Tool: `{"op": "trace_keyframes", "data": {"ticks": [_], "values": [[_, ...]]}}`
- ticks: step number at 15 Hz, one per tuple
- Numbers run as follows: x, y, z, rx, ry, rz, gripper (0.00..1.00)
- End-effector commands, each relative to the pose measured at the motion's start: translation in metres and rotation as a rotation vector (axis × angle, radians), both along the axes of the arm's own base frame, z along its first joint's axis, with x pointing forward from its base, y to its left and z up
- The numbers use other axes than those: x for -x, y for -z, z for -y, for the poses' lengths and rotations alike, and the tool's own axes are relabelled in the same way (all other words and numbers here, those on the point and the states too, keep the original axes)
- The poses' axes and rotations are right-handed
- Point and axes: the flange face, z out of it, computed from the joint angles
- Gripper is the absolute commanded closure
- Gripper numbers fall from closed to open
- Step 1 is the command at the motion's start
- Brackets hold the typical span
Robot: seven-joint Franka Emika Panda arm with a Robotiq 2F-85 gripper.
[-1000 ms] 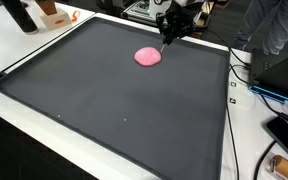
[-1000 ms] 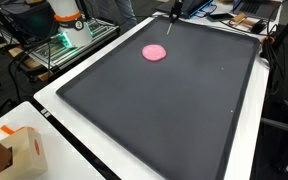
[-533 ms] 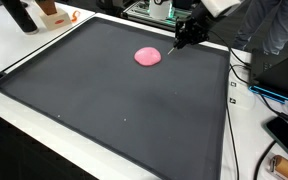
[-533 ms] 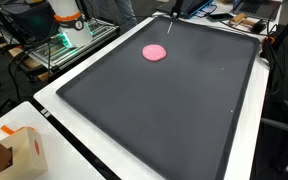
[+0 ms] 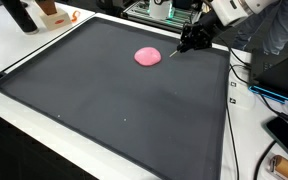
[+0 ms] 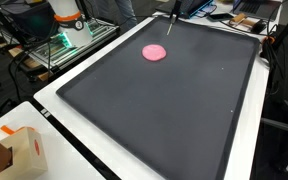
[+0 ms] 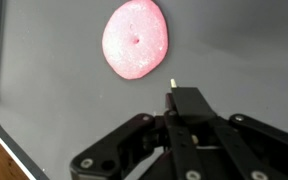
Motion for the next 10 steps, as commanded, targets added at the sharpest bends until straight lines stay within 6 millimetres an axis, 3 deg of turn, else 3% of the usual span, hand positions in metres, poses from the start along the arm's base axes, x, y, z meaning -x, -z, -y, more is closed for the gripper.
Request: {"op": "trace_keyframes", "data": {"ticks": [1, 10], "values": [[0.002, 0.010, -0.005, 0.061, 0.040, 0.029, 0.97], [0.005, 0.033, -0.005, 0.095, 0.117, 0.042, 0.97]]}}
